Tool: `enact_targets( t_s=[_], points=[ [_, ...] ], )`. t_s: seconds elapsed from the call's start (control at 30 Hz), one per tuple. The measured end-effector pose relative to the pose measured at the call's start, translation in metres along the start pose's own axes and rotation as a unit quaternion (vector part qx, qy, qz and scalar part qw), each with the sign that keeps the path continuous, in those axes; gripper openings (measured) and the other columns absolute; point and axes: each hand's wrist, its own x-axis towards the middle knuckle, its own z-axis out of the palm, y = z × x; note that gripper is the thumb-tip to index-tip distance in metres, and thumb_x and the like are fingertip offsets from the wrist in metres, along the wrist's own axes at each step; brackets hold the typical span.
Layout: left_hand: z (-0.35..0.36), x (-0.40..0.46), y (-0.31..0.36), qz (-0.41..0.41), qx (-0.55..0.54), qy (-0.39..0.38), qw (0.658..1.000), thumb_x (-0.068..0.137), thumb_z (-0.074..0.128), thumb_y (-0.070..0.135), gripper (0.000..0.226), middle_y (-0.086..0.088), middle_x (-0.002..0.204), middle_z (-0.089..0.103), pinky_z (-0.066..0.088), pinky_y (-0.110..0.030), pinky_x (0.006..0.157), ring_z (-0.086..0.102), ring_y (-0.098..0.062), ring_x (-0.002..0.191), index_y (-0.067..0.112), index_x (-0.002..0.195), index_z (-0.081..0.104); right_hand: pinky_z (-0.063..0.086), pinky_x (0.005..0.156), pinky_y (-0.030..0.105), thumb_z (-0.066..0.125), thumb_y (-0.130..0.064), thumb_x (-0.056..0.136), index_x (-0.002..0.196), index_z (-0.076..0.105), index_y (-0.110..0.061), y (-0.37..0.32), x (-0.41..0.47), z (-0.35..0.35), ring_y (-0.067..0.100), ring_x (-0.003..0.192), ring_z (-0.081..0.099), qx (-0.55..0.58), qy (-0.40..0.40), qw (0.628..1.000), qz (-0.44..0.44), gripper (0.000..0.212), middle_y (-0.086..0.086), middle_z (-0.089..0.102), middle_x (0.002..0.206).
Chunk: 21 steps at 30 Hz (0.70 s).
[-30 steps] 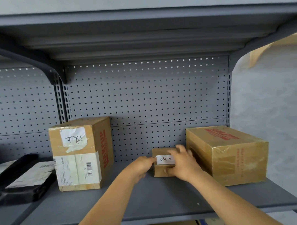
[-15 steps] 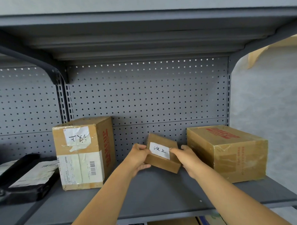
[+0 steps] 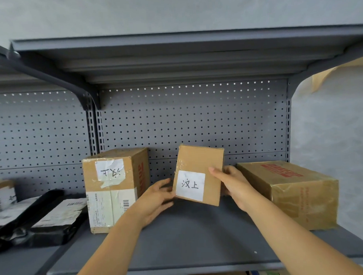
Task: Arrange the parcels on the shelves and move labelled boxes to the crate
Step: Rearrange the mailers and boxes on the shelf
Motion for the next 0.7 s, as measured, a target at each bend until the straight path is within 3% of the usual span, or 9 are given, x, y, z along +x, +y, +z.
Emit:
enact_targets(
  t_s=[0.07,0.13,0.23,0.3,0.33,0.43,0.5,0.6,0.7],
  points=[
    [0.012,-0.004,0.008,0.001,0.066,0.031,0.997,0.096,0.061,0.014,0.055,-0.004,0.133,0.058,0.043,-0.045,0.109,0.057,-0.019,0.114,0.021,0.146,0.04,0.05,0.07,0.028,0.074,-0.036,0.085,0.114,0.049,-0.017,-0.005,-0.007,0.012,0.011,0.092,0.063,-0.054,0.045,0.995,-0.068,0.043,-0.004,0.065,0.106],
    [0.03,-0.009,0.018,0.002,0.015,-0.013,1.0,0.095,0.064,0.025,0.053,0.001,0.125,0.06,0.046,-0.048,0.106,0.06,-0.025,0.114,0.023,0.144,0.042,0.045,0.063,0.023,0.075,-0.035,0.083,0.108,0.044,-0.02,-0.007,-0.014,0.026,0.006,0.082,0.059,-0.145,0.085,0.974,-0.151,0.043,-0.007,0.061,0.096],
    [0.057,-0.014,0.035,0.036,-0.019,-0.07,0.997,0.094,0.065,0.032,0.043,-0.007,0.128,0.065,0.052,-0.05,0.099,0.065,-0.03,0.113,0.019,0.134,0.055,0.052,0.064,0.032,0.073,-0.045,0.074,0.099,0.043,-0.027,-0.009,-0.02,0.045,0.017,0.085,0.061,-0.221,0.075,0.946,-0.226,0.043,-0.006,0.061,0.092],
    [0.063,-0.012,0.04,0.07,-0.004,-0.036,0.997,0.094,0.064,0.033,0.03,-0.007,0.112,0.074,0.057,-0.047,0.09,0.07,-0.023,0.1,0.017,0.119,0.064,0.056,0.075,0.037,0.069,-0.045,0.067,0.104,0.048,-0.033,-0.012,-0.021,0.047,0.018,0.099,0.059,-0.24,0.011,0.942,-0.235,0.045,-0.008,0.061,0.102],
    [0.061,-0.009,0.041,0.079,0.0,0.007,0.997,0.093,0.066,0.034,0.028,-0.005,0.105,0.076,0.057,-0.046,0.087,0.071,-0.021,0.095,0.018,0.116,0.066,0.055,0.081,0.036,0.07,-0.042,0.068,0.11,0.051,-0.036,-0.015,-0.022,0.046,0.016,0.106,0.058,-0.243,-0.032,0.94,-0.236,0.046,-0.009,0.061,0.11],
    [0.04,0.002,0.037,0.059,-0.067,0.099,0.991,0.091,0.068,0.031,0.03,-0.002,0.108,0.076,0.052,-0.051,0.097,0.069,-0.023,0.103,0.021,0.119,0.066,0.046,0.1,0.028,0.067,-0.033,0.084,0.119,0.06,-0.042,-0.022,-0.025,0.036,0.004,0.12,0.053,-0.229,-0.12,0.945,-0.198,0.038,-0.018,0.06,0.127],
    [0.026,0.003,0.033,0.041,-0.129,0.089,0.987,0.095,0.063,0.027,0.031,-0.005,0.113,0.074,0.052,-0.052,0.096,0.069,-0.026,0.107,0.02,0.125,0.062,0.039,0.109,0.033,0.064,-0.032,0.088,0.121,0.061,-0.042,-0.023,-0.022,0.029,0.004,0.128,0.047,-0.219,-0.087,0.95,-0.203,0.035,-0.019,0.056,0.132],
    [0.015,-0.003,0.029,0.026,-0.185,0.04,0.982,0.096,0.06,0.024,0.031,-0.006,0.119,0.072,0.054,-0.051,0.091,0.067,-0.028,0.112,0.021,0.128,0.059,0.033,0.114,0.037,0.063,-0.032,0.092,0.141,0.046,-0.033,-0.02,-0.017,0.017,0.014,0.14,0.034,-0.241,0.002,0.955,-0.174,0.052,-0.012,0.044,0.146],
    [0.007,-0.007,0.027,0.018,-0.19,-0.001,0.982,0.096,0.059,0.023,0.034,-0.007,0.121,0.072,0.053,-0.052,0.09,0.067,-0.03,0.113,0.019,0.13,0.059,0.042,0.109,0.036,0.063,-0.039,0.093,0.148,0.038,-0.03,-0.013,-0.016,0.007,0.011,0.129,0.049,-0.158,-0.06,0.983,-0.074,0.061,-0.013,0.05,0.142]
  ],
)
